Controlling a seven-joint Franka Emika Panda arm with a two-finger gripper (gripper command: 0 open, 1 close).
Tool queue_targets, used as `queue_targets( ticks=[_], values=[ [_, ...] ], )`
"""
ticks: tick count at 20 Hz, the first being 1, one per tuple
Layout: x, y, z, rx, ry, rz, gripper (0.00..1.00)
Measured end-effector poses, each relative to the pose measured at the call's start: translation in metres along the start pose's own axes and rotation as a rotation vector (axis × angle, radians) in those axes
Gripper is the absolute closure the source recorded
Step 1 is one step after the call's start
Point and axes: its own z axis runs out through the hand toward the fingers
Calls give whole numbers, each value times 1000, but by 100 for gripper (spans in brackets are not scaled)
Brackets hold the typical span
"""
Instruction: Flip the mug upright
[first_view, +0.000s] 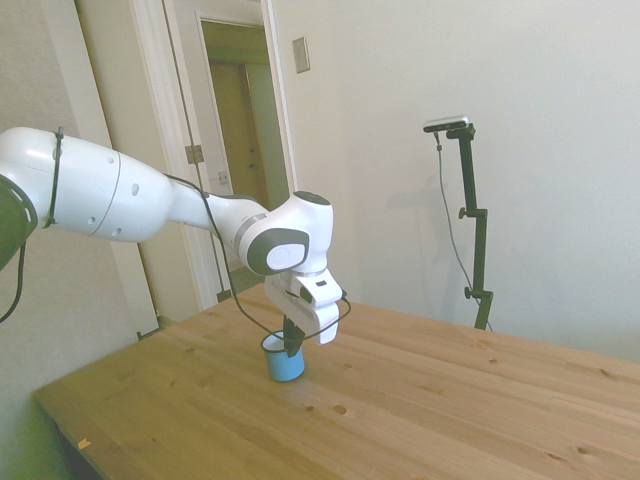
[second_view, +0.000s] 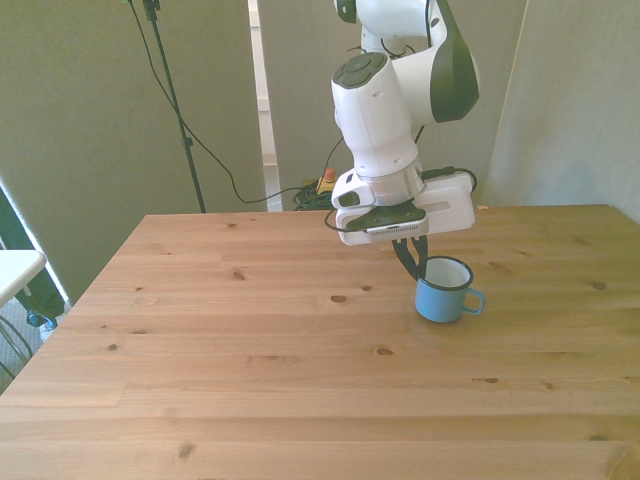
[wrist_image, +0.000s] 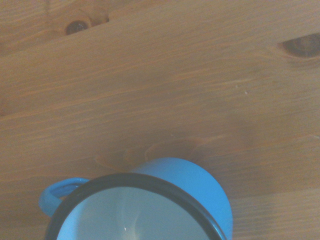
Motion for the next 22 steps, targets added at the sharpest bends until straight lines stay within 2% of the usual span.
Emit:
queue_targets(
  ticks=[5,6,22],
  values=[
    [-3,-4,5,-5,-5,-8,100],
    [-3,-4,5,-6,-5,-9,0],
    [-6,-5,7,-11,-6,-14,0]
  ],
)
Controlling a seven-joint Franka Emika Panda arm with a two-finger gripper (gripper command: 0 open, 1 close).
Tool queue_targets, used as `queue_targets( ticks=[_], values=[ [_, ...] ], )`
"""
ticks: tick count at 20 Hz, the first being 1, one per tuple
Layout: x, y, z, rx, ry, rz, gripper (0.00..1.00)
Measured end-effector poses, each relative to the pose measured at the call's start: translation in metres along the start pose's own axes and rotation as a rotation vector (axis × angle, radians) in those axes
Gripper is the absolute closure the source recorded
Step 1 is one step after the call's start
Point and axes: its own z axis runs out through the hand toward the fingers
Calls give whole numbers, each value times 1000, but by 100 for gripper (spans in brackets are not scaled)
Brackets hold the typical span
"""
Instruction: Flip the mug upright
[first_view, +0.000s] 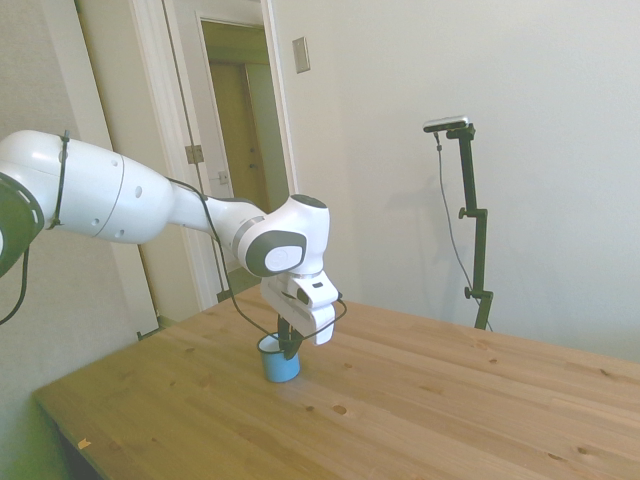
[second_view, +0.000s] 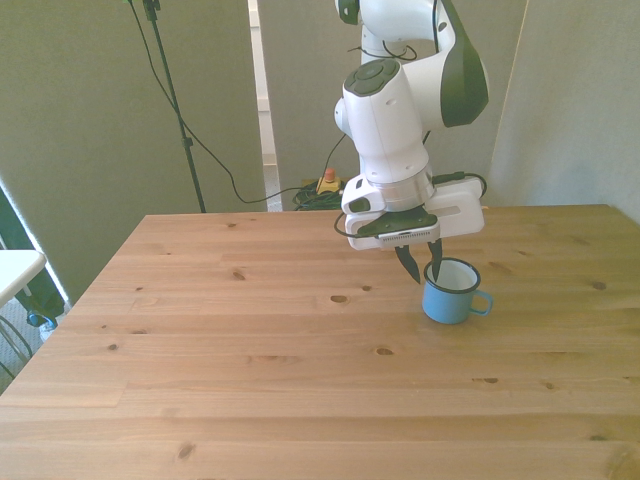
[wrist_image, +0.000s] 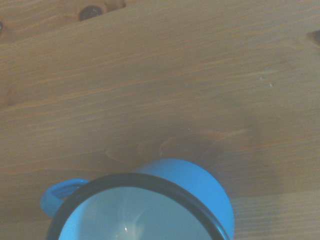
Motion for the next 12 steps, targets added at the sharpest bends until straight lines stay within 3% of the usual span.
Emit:
queue_targets(
  ticks=[5,9,12],
  values=[
    [-1,3,-17,20,15,-9,0],
    [-8,21,-54,48,48,-15,0],
    [-30,49,-81,29,130,-48,0]
  ],
)
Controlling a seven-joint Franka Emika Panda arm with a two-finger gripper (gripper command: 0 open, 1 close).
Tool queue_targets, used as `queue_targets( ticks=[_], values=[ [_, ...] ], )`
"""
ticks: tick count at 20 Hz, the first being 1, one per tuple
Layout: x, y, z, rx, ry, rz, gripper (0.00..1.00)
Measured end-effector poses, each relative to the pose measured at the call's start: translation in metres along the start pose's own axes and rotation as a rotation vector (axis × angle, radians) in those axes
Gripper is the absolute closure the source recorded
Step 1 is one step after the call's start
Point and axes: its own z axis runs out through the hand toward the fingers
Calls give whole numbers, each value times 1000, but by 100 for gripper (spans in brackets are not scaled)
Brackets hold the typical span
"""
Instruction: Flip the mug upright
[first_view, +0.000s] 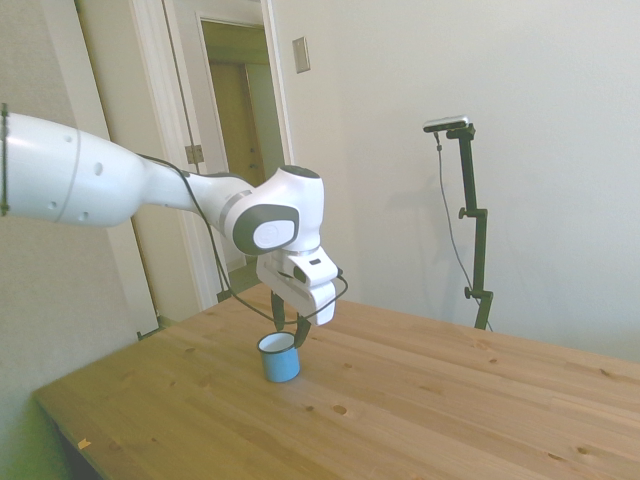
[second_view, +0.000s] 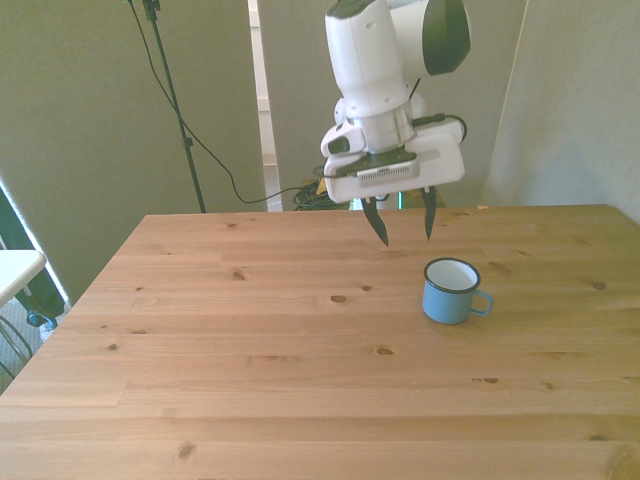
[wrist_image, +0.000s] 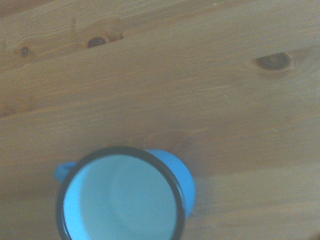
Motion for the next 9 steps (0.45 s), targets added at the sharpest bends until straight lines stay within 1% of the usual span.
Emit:
queue_targets(
  ticks=[2,4,6,9],
  values=[
    [-22,19,-15,-10,65,-26,0],
    [-48,38,-23,-27,126,-51,0],
    [-74,56,-27,-39,188,-93,0],
    [-97,74,-25,-49,265,-153,0]
  ],
)
